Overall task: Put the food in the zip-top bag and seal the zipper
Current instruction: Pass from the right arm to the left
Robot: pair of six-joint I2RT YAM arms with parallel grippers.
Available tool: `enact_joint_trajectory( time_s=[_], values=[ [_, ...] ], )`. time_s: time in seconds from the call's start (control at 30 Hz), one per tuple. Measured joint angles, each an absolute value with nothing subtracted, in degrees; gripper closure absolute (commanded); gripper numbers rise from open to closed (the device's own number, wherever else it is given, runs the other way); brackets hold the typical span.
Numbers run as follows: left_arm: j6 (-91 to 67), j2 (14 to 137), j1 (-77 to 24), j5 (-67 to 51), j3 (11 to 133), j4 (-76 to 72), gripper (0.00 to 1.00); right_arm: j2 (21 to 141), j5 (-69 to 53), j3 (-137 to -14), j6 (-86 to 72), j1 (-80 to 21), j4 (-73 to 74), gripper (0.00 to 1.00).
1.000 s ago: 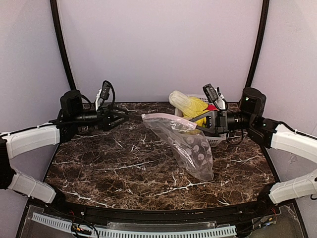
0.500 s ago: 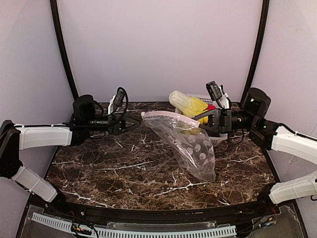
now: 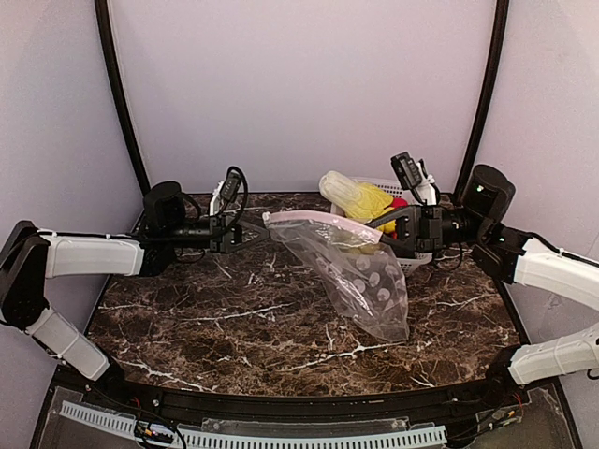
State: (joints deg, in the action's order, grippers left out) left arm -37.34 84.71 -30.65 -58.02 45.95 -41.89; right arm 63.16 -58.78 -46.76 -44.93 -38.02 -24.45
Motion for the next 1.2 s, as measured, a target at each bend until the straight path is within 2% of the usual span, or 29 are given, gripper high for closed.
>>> enact_joint_trajectory(
  time_s=[0.17, 0.37, 0.53, 0.67, 0.77, 0.9, 0.97, 1.1, 1.2],
  values=[
    [-39.2, 84.8, -30.7, -58.1, 46.0, -44.1, 0.47, 63.2, -59.4, -46.7, -44.9, -38.0, -24.4, 1.0],
    [-41.8, 85.9, -30.7, -58.1, 46.0, -47.3, 0.6, 63.2, -60.2, -46.8, -44.9, -38.0, -24.5, 1.0],
    [-42.9, 86.3, -30.7, -58.1, 46.0, -48.4, 0.64, 63.2, -60.6, -46.8, -44.8, -38.0, -24.3, 1.0],
    [-43.6, 86.3, -30.7, -58.1, 46.0, -48.8, 0.75, 63.2, -60.6, -46.8, -44.6, -38.0, -24.2, 1.0],
    [-43.9, 86.4, -30.7, -58.1, 46.0, -49.1, 0.88, 63.2, -60.6, -46.9, -44.2, -38.0, -23.9, 1.0],
    [-43.7, 86.4, -30.7, -58.1, 46.0, -49.0, 0.98, 63.2, -59.5, -47.0, -42.6, -38.0, -22.1, 1.0],
    [-42.7, 86.3, -30.7, -58.1, 46.0, -48.2, 0.99, 63.0, -58.2, -47.0, -41.6, -38.0, -20.2, 0.91],
    [-38.0, 85.2, -30.7, -57.5, 46.1, -41.8, 0.99, 61.8, -54.2, -47.3, -38.7, -37.7, -13.8, 0.55],
    [-31.2, 82.5, -30.7, -55.5, 47.6, -31.8, 0.99, 59.2, -49.7, -48.8, -34.7, -37.0, -6.0, 0.3]
  ],
)
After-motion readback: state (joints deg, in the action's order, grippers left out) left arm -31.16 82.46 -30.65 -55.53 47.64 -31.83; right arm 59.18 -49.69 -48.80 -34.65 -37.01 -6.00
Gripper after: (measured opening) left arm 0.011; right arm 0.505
